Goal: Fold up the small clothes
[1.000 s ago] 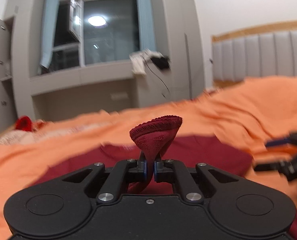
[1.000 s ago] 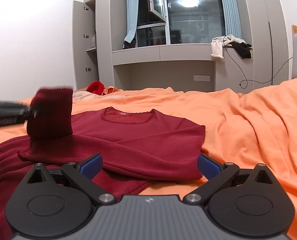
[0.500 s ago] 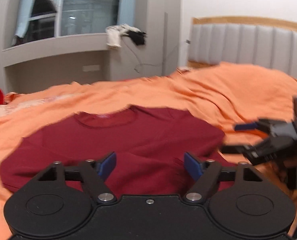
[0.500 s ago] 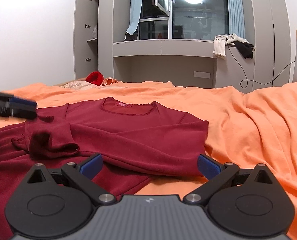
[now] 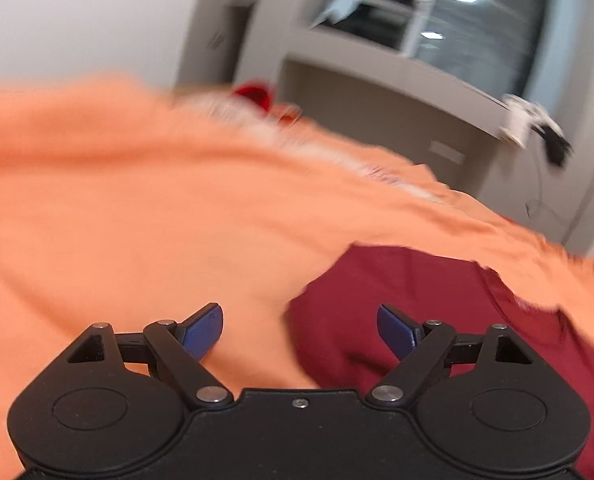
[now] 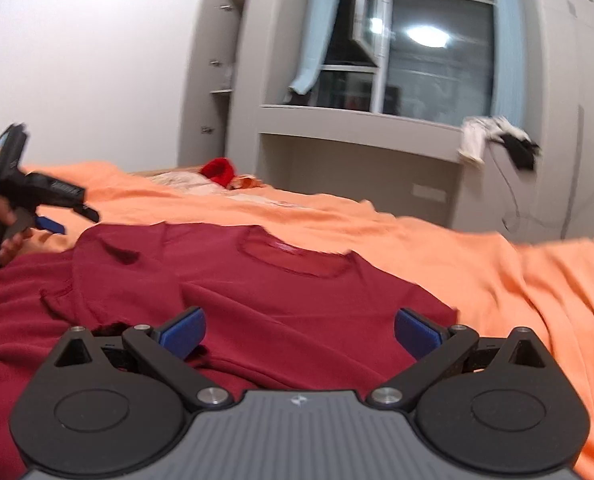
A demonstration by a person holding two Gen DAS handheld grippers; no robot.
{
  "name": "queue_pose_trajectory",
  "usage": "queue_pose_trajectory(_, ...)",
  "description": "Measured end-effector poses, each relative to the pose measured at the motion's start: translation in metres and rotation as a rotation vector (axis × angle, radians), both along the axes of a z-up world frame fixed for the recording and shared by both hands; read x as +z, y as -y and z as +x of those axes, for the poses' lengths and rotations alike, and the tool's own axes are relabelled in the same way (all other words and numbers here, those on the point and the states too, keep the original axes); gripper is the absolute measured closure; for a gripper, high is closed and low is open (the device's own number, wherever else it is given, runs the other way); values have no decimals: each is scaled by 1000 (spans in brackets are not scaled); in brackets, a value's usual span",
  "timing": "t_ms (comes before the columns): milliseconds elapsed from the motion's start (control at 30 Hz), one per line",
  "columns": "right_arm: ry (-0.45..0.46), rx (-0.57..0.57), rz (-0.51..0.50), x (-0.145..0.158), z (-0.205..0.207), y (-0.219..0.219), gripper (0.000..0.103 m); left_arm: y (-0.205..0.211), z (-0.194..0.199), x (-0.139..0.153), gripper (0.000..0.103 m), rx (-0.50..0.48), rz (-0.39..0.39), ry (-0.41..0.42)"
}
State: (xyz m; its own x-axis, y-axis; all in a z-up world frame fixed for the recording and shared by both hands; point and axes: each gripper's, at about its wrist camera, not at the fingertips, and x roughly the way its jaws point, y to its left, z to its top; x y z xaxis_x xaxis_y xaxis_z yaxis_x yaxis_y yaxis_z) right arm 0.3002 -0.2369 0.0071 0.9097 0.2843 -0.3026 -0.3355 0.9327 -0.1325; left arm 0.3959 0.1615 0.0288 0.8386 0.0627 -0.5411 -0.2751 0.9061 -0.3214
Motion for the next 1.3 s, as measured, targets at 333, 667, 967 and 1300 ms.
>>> queue_pose_trajectory(333,-15,83,-178,-27,-1,-39,0,-17,23,-23,91,-73,-163,-36)
queue_pose_trajectory(667,-63,84,-247,-41,4,-50,0,-11,22,-22,96,-9,-73,-47)
queue_pose_trajectory(967,-55,115,-178,-35,-7,-34,0,-13,7,-16,53,-32,-114,-36)
queue_pose_trajectory(1300,-23,179,-87,-20,-21,-29,0,31,-28,-6,18,-121,119,-100)
